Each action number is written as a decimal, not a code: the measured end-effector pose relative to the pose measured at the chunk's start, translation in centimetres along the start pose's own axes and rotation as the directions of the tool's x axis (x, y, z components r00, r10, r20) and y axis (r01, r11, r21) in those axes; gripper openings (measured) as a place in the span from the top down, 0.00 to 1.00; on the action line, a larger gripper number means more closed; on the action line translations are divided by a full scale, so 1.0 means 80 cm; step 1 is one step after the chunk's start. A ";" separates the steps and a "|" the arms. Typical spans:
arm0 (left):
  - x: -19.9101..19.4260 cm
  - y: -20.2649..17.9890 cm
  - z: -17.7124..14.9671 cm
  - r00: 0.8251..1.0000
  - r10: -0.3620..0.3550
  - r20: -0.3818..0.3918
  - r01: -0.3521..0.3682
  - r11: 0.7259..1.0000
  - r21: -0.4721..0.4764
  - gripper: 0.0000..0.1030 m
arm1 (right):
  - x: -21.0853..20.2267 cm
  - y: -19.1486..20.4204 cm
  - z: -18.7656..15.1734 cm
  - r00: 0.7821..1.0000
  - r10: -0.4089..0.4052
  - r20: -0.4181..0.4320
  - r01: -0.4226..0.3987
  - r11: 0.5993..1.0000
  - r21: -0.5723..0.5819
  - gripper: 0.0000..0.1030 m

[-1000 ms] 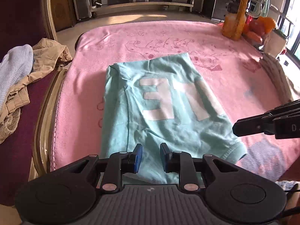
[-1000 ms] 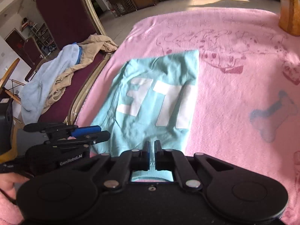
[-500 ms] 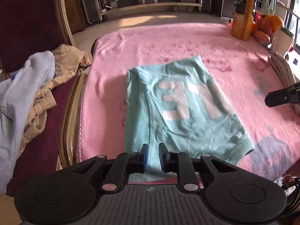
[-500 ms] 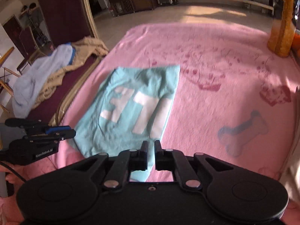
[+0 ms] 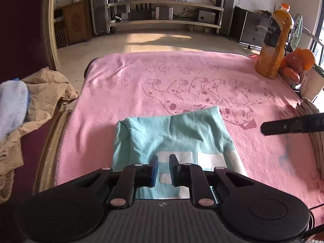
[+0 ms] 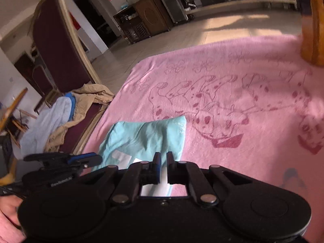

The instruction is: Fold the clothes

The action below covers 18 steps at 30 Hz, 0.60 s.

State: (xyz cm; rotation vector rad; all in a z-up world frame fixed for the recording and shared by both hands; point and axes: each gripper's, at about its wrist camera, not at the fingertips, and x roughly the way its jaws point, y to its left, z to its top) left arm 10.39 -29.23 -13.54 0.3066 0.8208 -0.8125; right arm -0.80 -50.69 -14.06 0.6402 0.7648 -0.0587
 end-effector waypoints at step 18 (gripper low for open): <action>0.056 0.045 0.039 0.931 0.329 0.156 -0.316 0.943 -0.107 0.92 | 0.088 -0.111 0.004 0.969 -0.029 0.245 -0.100 0.862 0.497 0.95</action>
